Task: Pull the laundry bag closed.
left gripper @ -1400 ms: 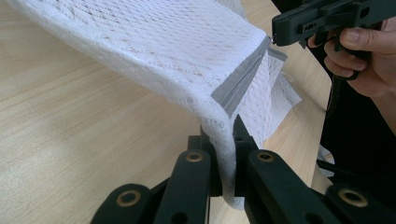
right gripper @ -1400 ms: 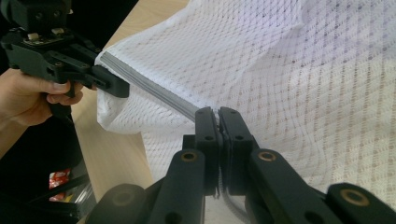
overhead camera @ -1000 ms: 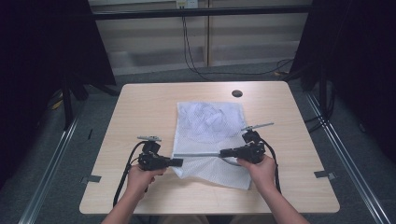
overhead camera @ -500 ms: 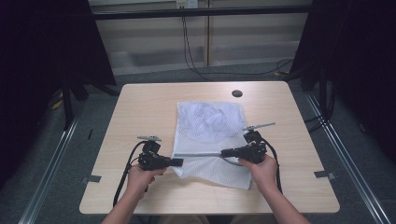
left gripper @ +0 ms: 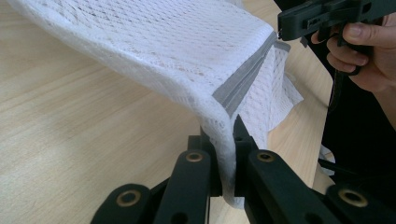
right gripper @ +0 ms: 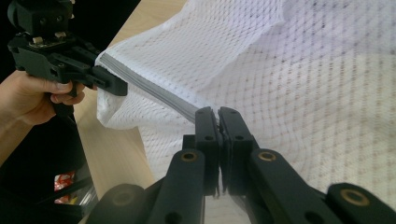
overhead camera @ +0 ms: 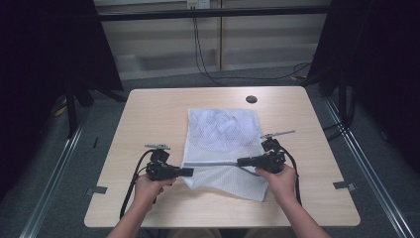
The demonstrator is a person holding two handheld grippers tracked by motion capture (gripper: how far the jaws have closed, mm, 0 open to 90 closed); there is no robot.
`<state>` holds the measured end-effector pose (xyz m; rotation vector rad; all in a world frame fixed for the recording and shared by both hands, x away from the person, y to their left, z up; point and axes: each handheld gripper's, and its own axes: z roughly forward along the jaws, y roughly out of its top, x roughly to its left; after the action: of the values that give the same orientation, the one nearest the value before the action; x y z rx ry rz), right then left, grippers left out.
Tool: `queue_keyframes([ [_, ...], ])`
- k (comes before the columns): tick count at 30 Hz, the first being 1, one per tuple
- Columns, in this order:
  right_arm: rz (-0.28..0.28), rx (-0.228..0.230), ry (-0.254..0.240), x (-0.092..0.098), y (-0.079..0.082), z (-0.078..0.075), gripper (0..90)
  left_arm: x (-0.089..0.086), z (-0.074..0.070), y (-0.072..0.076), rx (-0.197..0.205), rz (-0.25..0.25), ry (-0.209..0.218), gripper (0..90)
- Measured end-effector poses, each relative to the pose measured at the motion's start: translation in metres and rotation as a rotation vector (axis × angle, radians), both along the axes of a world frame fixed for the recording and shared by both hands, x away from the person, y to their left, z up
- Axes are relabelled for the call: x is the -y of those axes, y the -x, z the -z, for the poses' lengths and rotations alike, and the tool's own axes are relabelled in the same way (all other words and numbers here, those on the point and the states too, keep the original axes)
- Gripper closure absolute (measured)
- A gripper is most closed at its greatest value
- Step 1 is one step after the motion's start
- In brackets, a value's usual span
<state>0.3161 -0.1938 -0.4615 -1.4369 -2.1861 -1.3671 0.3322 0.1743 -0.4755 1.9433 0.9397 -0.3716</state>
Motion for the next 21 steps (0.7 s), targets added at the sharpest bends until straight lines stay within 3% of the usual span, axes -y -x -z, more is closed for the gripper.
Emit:
queue_keyframes([
  [12,0.003,-0.003,0.010,0.0025,0.0004,-0.0006,87.5,0.0004,-0.0003,-0.0003,0.009,0.008,-0.017,89.6],
  [16,0.018,-0.004,0.005,0.0079,-0.0001,0.0005,87.5,-0.0016,-0.0006,-0.0002,-0.003,-0.011,0.002,89.6],
  [21,0.015,-0.007,0.004,0.0086,0.0003,0.0006,87.5,-0.0022,-0.0004,-0.0012,0.004,0.000,-0.004,89.6],
])
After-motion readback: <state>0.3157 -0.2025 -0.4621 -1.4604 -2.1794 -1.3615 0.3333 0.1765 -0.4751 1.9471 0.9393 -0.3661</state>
